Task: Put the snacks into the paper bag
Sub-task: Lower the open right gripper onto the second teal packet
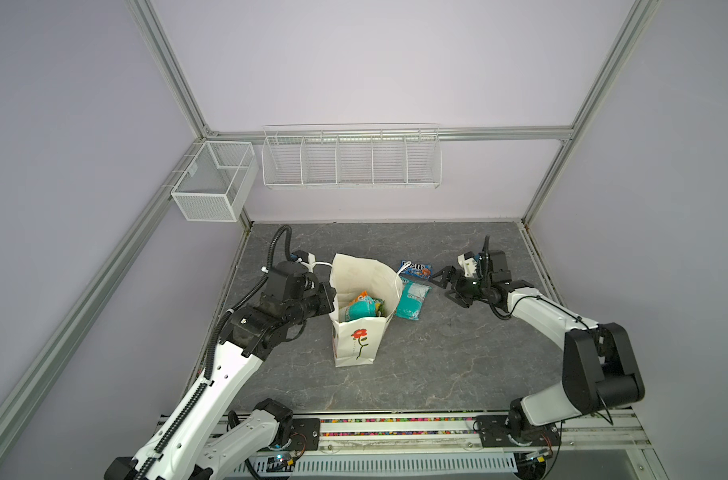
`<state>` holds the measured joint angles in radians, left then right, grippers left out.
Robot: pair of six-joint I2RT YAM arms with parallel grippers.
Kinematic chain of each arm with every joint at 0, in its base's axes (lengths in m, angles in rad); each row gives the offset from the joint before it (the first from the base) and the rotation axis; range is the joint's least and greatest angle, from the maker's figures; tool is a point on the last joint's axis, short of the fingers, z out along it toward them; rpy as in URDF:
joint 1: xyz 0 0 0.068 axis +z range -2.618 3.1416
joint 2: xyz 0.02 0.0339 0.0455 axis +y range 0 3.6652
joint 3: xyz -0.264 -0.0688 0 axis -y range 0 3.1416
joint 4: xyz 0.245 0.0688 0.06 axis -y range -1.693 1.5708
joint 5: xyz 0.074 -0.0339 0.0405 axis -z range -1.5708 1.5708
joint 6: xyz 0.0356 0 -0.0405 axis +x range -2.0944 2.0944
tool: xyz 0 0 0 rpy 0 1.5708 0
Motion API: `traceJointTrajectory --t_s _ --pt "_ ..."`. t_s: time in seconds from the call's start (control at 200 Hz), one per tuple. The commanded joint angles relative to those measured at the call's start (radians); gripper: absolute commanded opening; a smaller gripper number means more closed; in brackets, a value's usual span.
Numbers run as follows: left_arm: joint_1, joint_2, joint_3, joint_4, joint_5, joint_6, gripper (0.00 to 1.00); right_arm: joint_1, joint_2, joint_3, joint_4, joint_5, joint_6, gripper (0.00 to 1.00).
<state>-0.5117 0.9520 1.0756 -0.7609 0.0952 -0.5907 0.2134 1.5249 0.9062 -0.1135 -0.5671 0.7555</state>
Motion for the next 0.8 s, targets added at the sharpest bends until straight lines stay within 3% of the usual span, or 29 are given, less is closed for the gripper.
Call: traceJointTrajectory --t_s 0.0,0.415,0.795 --pt "-0.005 -0.002 -0.002 0.038 -0.013 0.009 0.0 -0.002 0.023 -0.021 0.06 -0.033 0.03 0.97" --pt "-0.005 0.003 0.003 0.033 -0.016 0.018 0.0 -0.043 0.094 -0.054 0.13 -0.044 0.045 1.0" --pt "-0.006 0.006 0.018 0.025 -0.023 0.025 0.0 -0.046 0.179 -0.067 0.201 -0.06 0.053 0.93"
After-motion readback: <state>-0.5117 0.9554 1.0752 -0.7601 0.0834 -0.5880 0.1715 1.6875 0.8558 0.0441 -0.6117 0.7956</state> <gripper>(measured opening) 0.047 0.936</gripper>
